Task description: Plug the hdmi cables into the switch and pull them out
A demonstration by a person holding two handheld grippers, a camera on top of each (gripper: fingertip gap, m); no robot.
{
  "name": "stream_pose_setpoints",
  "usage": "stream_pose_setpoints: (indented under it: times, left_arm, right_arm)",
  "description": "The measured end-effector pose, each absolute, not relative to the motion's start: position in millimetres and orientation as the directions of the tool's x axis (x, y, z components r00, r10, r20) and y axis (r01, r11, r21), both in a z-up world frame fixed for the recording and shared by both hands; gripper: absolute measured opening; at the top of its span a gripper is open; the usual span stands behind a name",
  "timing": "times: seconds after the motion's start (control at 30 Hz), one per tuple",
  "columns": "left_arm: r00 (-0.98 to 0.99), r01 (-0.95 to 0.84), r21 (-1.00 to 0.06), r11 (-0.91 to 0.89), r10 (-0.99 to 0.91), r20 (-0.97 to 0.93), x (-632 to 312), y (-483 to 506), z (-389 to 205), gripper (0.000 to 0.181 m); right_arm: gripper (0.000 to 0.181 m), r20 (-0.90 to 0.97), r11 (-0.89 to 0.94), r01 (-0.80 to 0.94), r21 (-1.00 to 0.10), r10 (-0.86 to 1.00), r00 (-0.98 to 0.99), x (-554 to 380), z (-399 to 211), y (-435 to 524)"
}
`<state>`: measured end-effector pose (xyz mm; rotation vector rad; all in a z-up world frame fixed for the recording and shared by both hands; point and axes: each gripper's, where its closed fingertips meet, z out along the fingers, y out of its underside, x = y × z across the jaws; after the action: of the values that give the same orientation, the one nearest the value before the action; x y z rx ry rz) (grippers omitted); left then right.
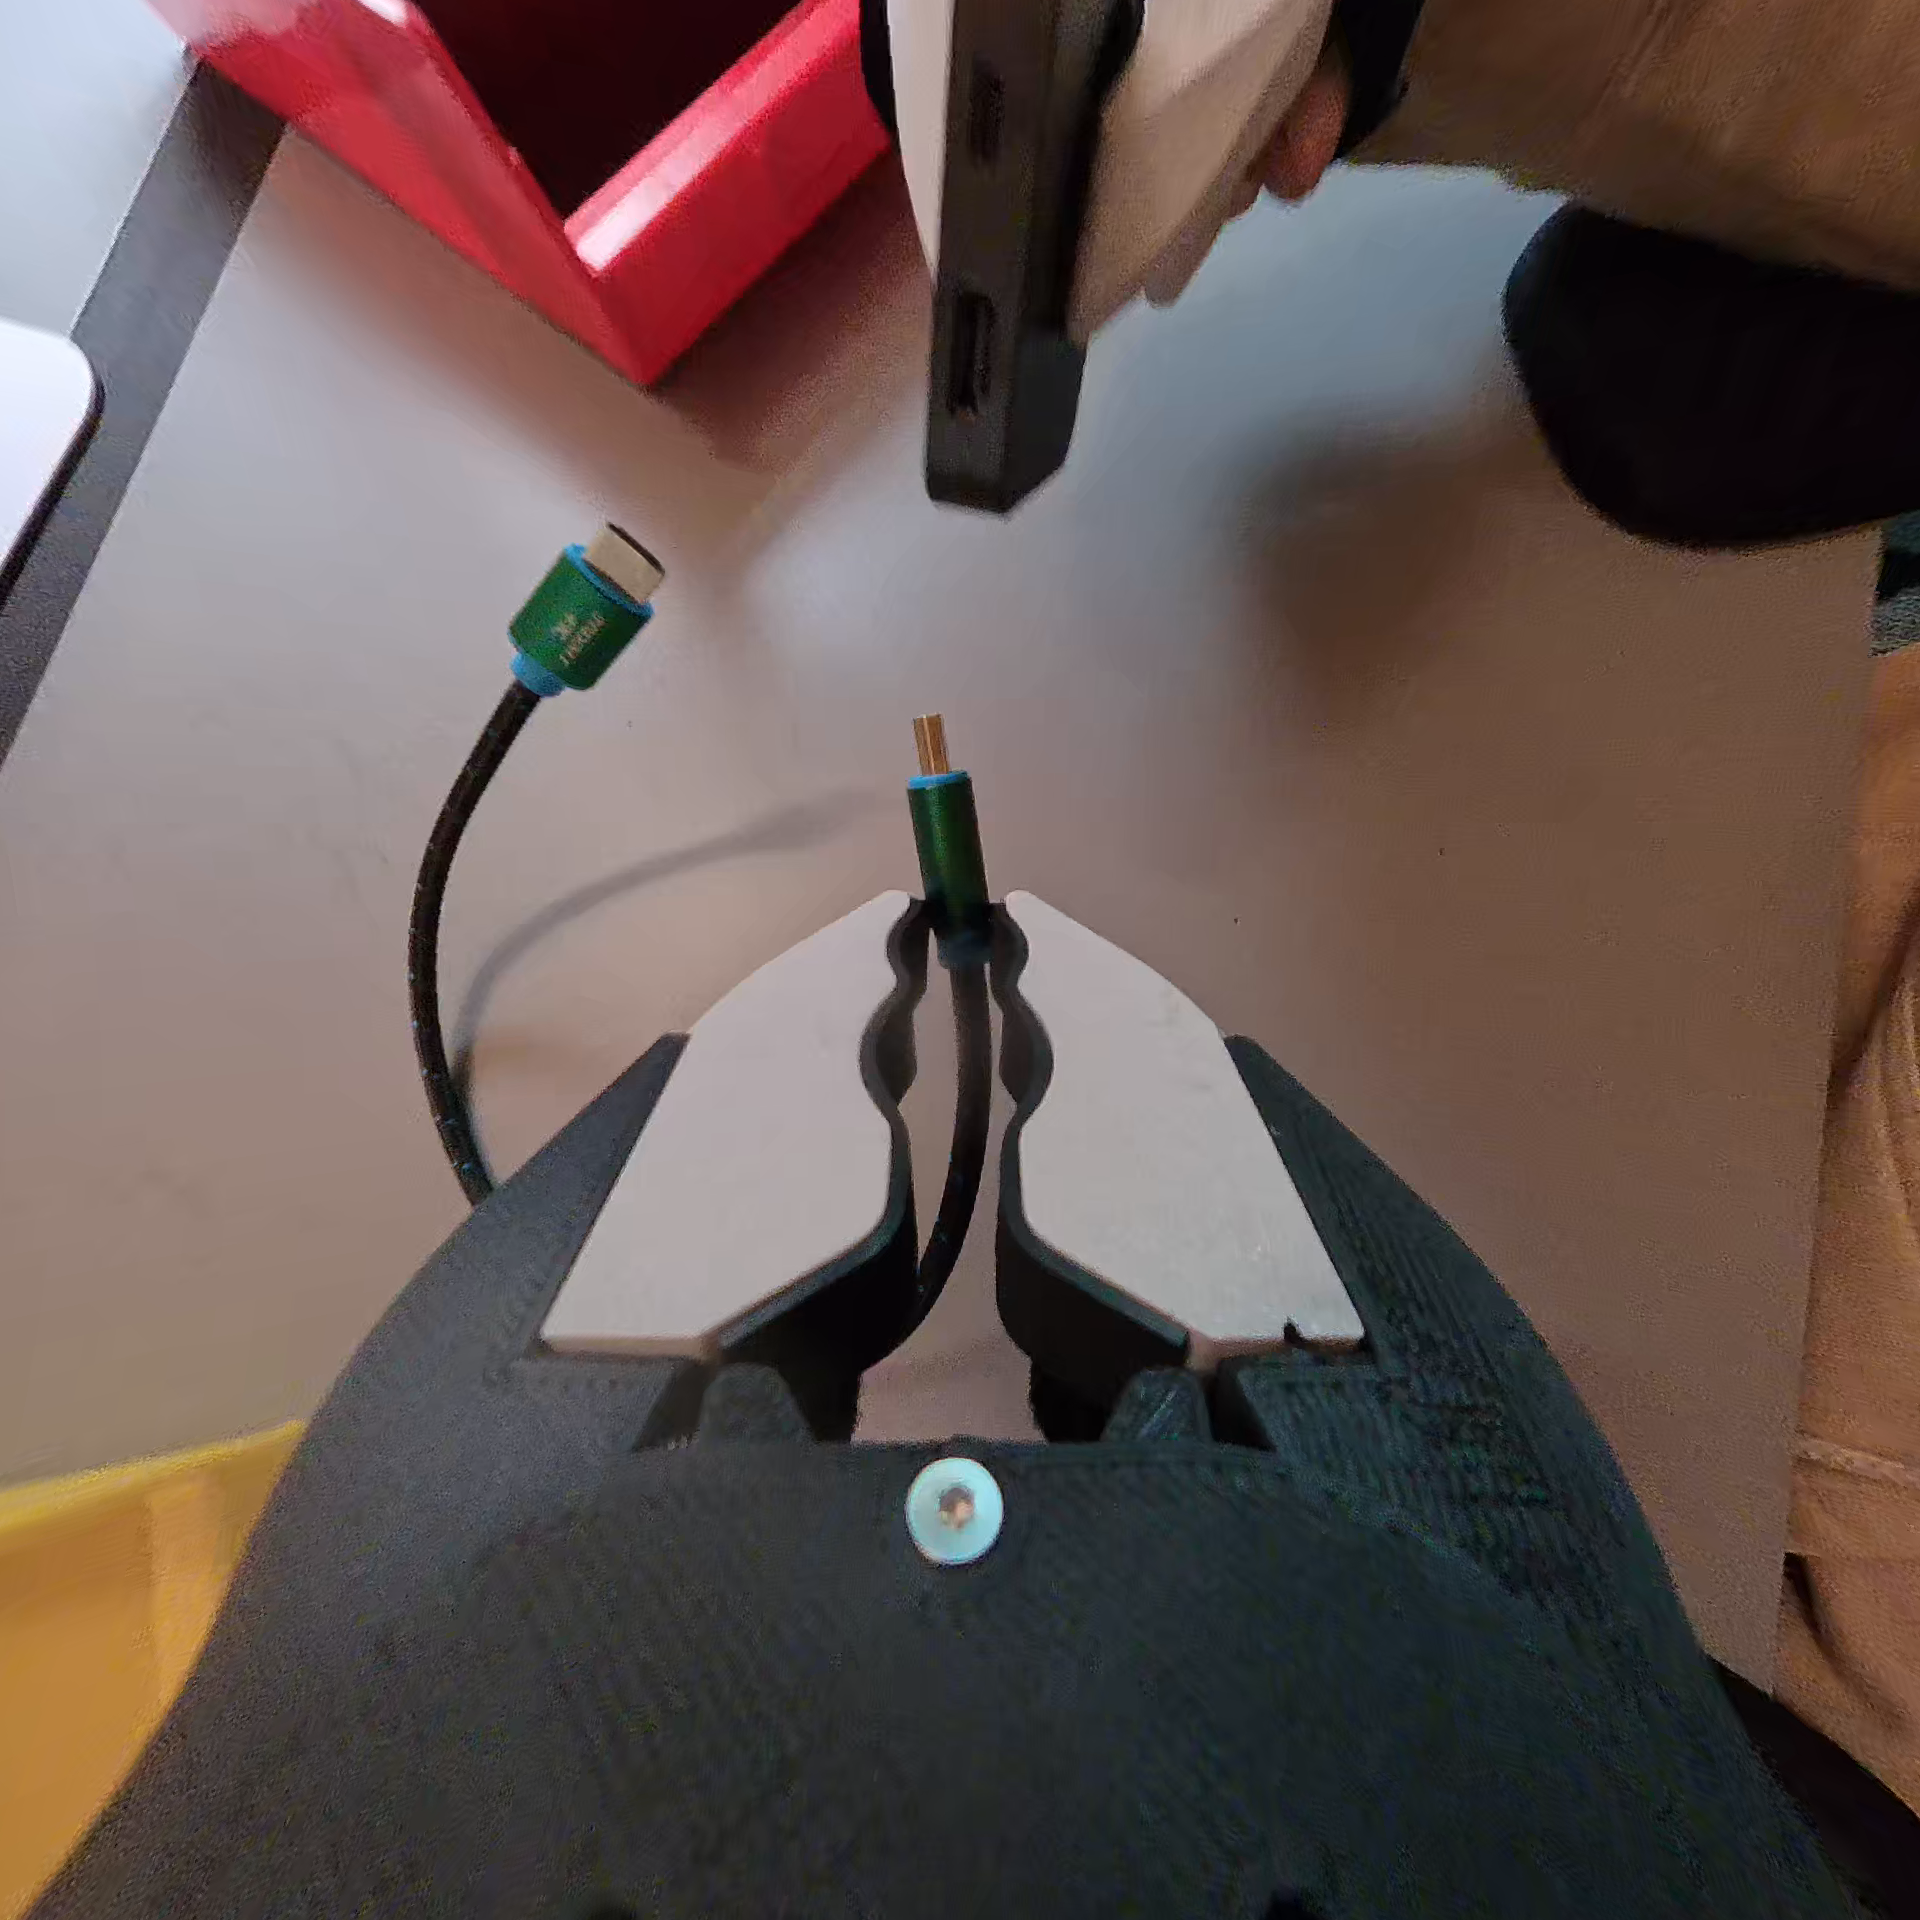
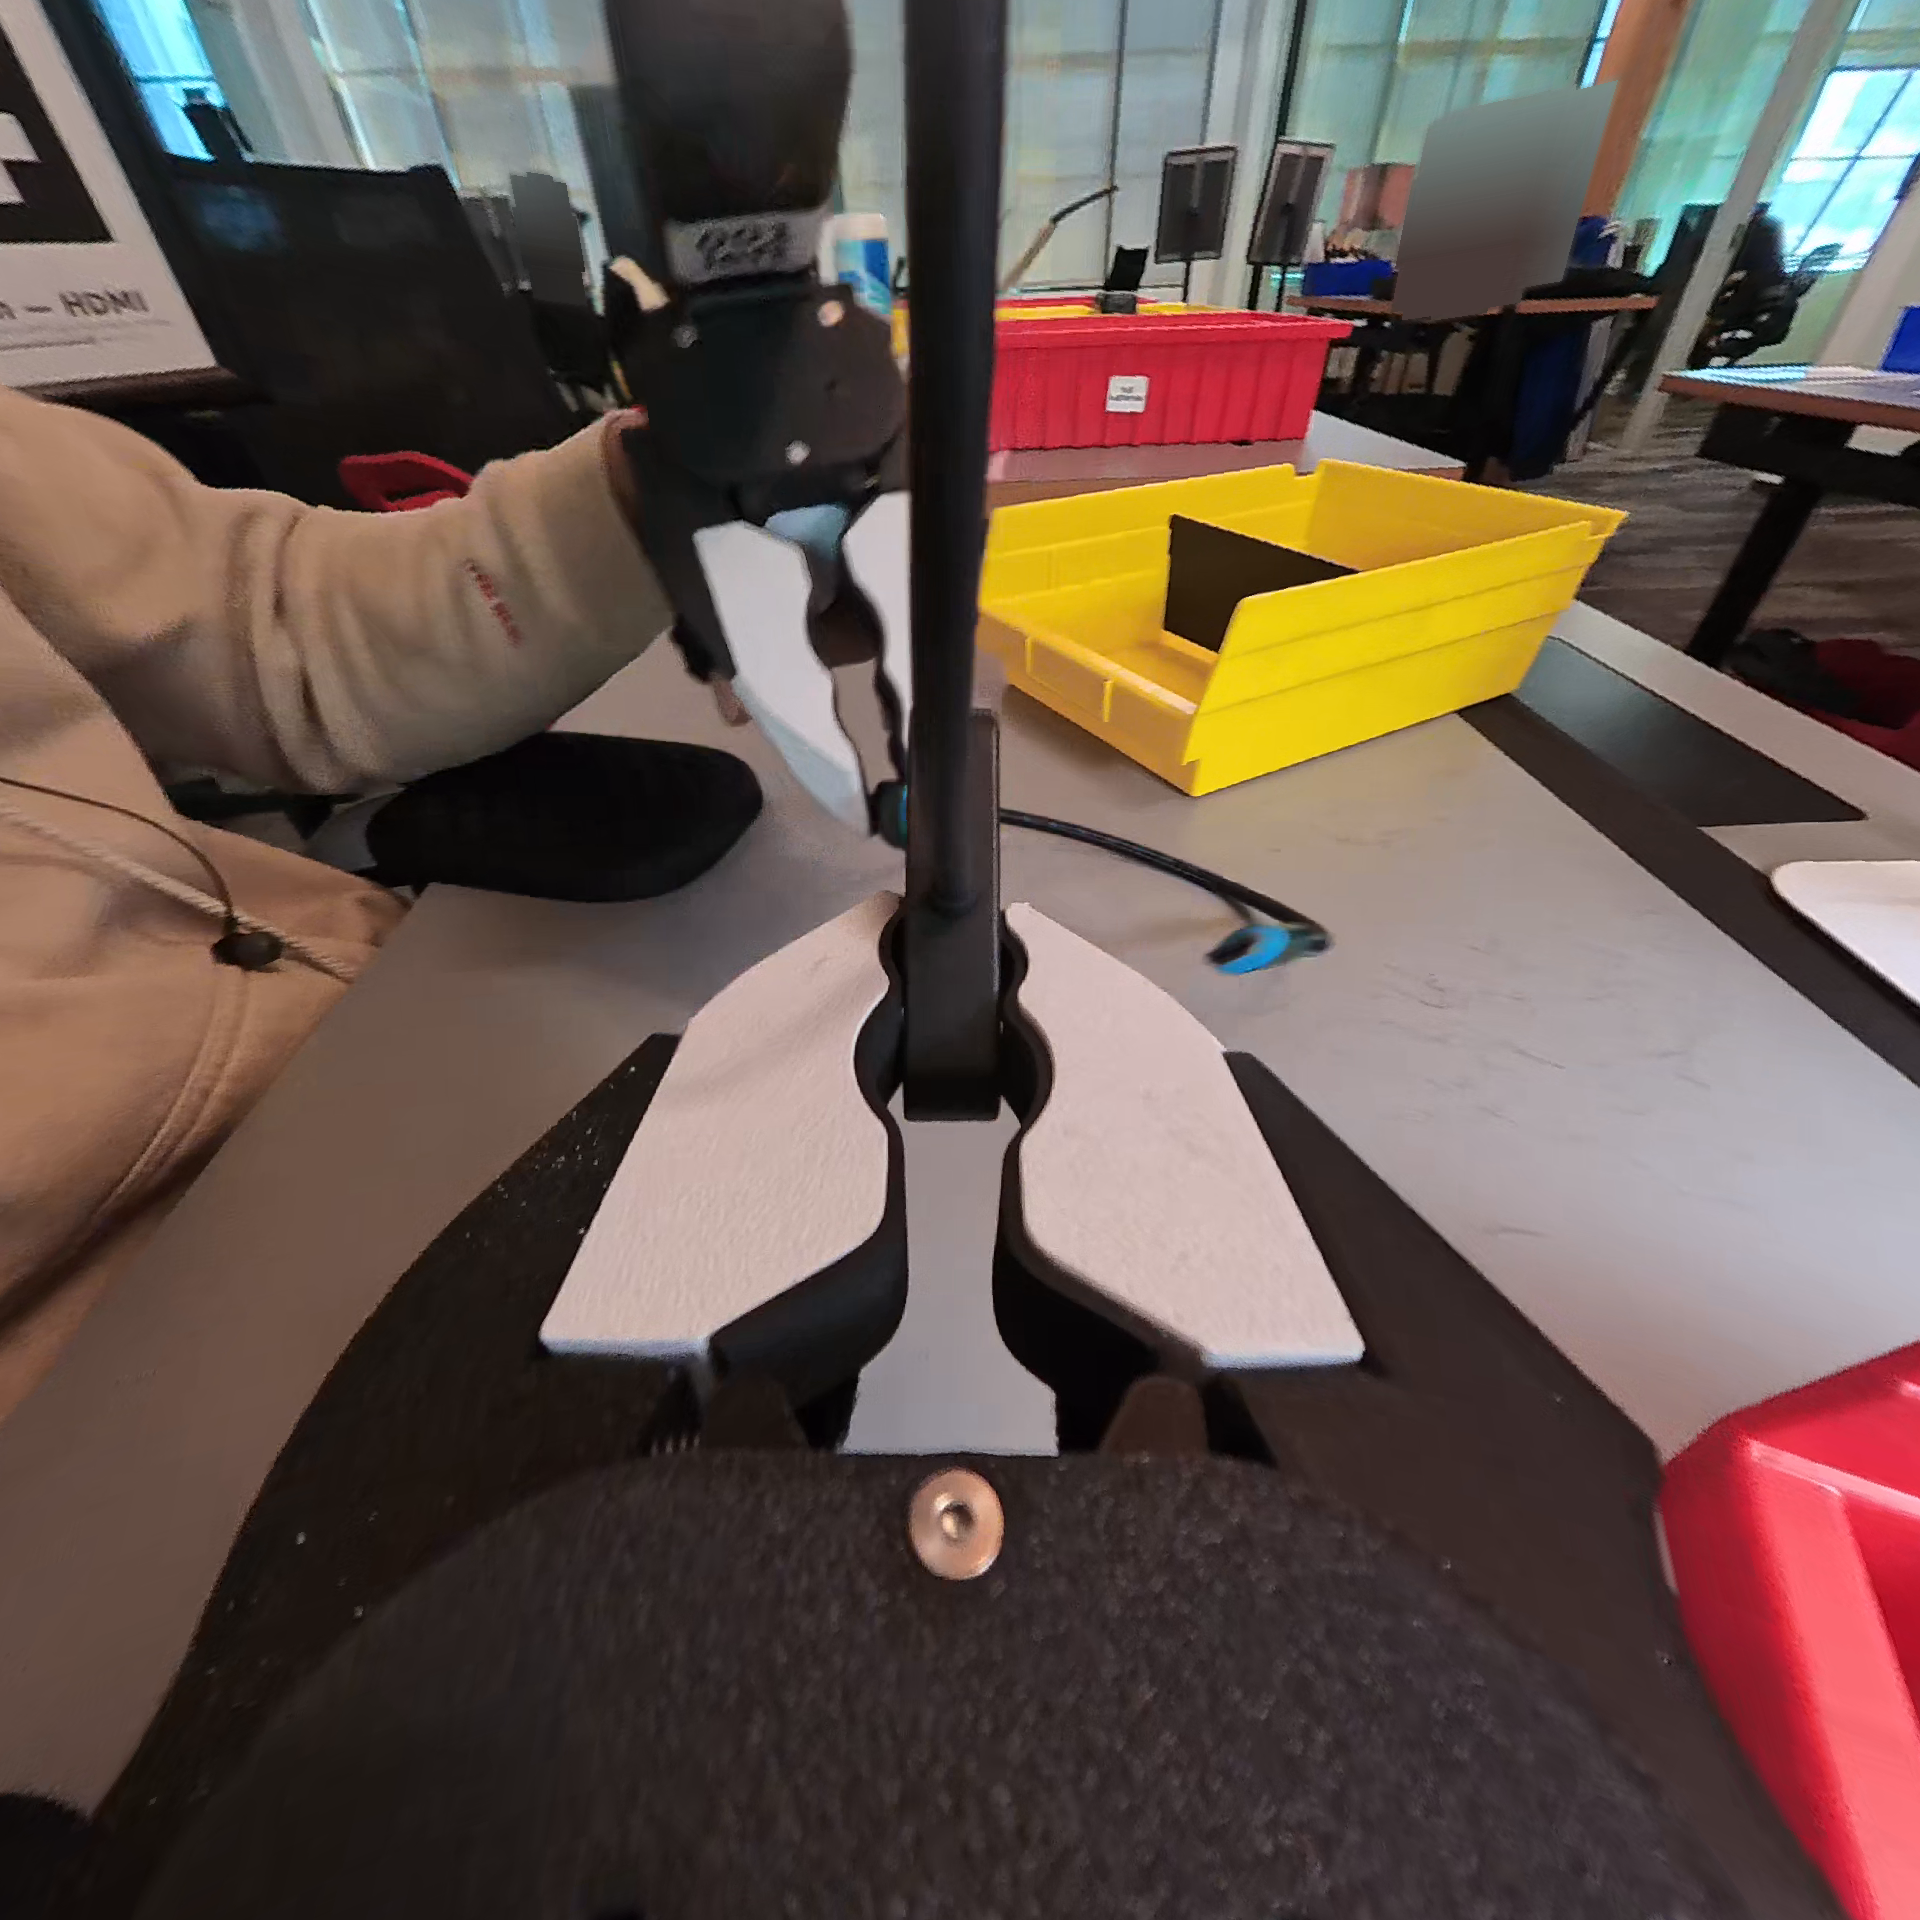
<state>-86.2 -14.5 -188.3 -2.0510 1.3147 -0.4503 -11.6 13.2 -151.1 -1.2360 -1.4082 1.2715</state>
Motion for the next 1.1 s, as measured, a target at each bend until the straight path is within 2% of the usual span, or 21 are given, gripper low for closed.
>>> stream_pose_setpoints:
  times: [0.2, 0.47, 0.73, 0.87, 1.0, 1.1]
  left_arm:
    - [0.348, -0.597, -0.771, -0.221, -0.937, -0.002, -63.1, -9.7, -184.2, 0.012]
    - [0.302, -0.589, -0.79, -0.17, -0.953, -0.021, -55.6, -16.4, -205.5, 0.012]
    - [0.324, -0.576, -0.793, -0.2, -0.946, 0.003, -63.0, -13.8, -210.8, 0.012]
    - [0.354, -0.57, -0.816, -0.093, -0.925, -0.141, -70.5, -16.0, -169.6, 0.012]
    - [0.357, -0.544, -0.828, 0.134, -0.857, -0.373, -75.1, -39.0, -92.1, 0.014]
    - [0.376, -0.464, -0.844, 0.27, -0.802, -0.464, -81.0, -63.8, -32.3, 0.014]
  right_arm:
    - [0.013, -0.036, 0.002, 0.196, -0.981, 0.981, -0.189, -4.2, -162.6, 9.2]
    - [0.013, -0.033, 0.034, 0.313, -0.949, 0.978, -0.207, -6.5, -185.2, 5.4]
    - [0.013, -0.025, 0.018, 0.315, -0.949, 0.991, -0.131, -5.7, -186.3, 19.5]
    - [0.013, -0.014, 0.007, 0.228, -0.974, 0.996, -0.091, 0.0, -167.4, 28.6]
    - [0.013, -0.095, -0.091, 0.043, -0.995, 0.987, -0.129, 14.7, -132.4, 30.6]
    - [0.013, -0.114, -0.116, -0.012, -0.993, 0.987, -0.114, 24.1, -123.8, 37.1]
